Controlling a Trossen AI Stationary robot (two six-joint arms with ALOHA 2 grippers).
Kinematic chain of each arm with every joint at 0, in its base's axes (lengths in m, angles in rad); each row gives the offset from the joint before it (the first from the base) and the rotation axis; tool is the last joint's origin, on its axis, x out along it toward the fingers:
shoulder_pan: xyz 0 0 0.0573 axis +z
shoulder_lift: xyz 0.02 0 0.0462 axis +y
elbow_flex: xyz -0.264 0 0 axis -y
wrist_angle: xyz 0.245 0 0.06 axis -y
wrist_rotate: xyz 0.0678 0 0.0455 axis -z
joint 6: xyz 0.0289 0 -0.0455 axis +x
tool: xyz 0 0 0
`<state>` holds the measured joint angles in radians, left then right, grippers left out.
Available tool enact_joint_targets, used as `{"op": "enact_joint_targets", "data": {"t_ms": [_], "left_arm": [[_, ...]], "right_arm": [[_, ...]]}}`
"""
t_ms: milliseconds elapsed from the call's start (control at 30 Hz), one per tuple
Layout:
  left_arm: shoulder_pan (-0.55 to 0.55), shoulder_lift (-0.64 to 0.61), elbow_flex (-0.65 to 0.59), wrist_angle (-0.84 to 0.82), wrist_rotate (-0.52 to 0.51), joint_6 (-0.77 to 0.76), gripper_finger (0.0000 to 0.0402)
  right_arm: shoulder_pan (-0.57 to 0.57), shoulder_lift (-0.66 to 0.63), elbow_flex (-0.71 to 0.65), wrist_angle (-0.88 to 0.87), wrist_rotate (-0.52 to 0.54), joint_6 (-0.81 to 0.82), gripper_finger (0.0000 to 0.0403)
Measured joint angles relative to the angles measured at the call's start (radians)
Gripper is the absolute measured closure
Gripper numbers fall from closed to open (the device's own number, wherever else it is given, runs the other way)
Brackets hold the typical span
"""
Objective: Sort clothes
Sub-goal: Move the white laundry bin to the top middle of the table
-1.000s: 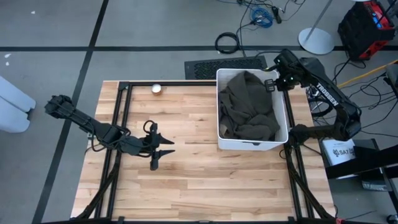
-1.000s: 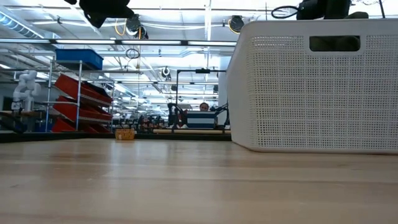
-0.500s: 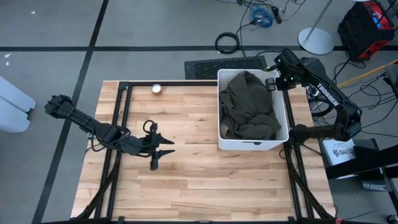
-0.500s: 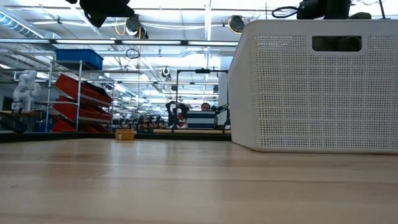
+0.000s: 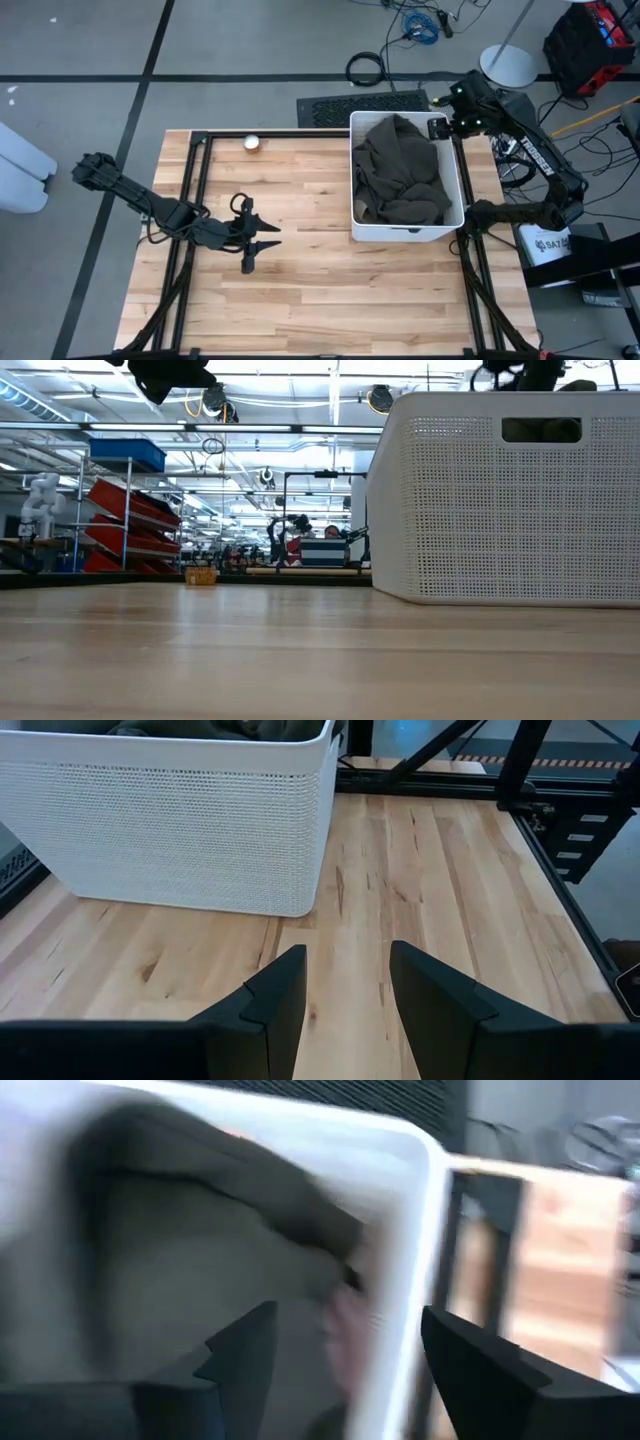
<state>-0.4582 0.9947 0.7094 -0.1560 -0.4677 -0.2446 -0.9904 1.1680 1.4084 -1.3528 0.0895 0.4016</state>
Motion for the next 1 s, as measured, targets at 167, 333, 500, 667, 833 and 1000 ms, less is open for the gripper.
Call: {"op": "enact_joint_targets", "data": {"t_ms": [167,333,500,667,833,1000], "left_arm": [[0.001,-0.001,0.0,0.028,-0.001,0.024,0.0247],[0.001,-0.001,0.0,0.031,-0.001,0.023,0.0247],[0.001,-0.001,0.0,0.032,-0.001,0.022,0.0247],[0.001,-0.001,0.0,0.033,-0.001,0.017,0.0247],[0.001,-0.001,0.0,0.036,-0.012,0.019,0.0247],[0.001,-0.001,0.0,0.036,-0.018,0.02,0.0247]], "right_arm": [[0.083,-0.065,0.012,0.256,-0.268,-0.029,0.0166],[0.286,-0.085,0.013,0.559,-0.395,-0.033,0.0171],[0.501,-0.082,-0.047,0.78,-0.402,-0.084,0.0176],[0.7,-0.081,-0.178,1.006,-0.4,-0.109,0.0177],[0.863,-0.08,-0.333,1.225,-0.35,-0.116,0.0177],[0.991,-0.08,-0.441,1.264,-0.332,-0.104,0.0177]]}}
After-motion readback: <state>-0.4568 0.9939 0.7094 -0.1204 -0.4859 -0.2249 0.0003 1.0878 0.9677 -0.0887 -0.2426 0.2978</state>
